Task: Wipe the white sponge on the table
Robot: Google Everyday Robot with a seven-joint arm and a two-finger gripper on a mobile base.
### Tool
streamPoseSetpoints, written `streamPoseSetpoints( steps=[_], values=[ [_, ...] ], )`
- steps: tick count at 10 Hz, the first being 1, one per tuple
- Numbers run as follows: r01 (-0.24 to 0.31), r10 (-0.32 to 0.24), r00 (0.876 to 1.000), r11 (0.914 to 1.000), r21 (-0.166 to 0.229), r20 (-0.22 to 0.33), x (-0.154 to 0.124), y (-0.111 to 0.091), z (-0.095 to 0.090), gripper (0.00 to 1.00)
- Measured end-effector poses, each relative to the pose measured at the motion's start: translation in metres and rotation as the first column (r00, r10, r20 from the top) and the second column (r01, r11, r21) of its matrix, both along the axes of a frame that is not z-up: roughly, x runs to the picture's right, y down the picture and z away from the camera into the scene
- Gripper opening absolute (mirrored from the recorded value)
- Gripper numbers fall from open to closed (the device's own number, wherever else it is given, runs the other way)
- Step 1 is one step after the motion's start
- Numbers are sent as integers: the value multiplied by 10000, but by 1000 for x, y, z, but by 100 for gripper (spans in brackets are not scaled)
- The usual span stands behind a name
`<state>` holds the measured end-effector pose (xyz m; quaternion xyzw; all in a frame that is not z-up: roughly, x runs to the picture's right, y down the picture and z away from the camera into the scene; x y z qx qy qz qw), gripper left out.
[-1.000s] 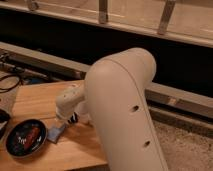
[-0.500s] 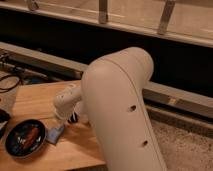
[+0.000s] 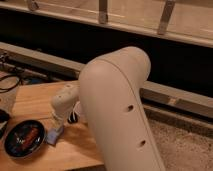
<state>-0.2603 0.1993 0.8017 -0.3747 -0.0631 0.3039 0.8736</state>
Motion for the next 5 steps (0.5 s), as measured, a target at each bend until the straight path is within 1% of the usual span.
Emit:
streamPoseSetpoints(
  steps=[2,5],
  values=[
    [-53,54,10000,10000,-19,69,-1,-3,2,0],
    [-42,44,9999,9999,-151,162,2,-15,13,0]
  ],
)
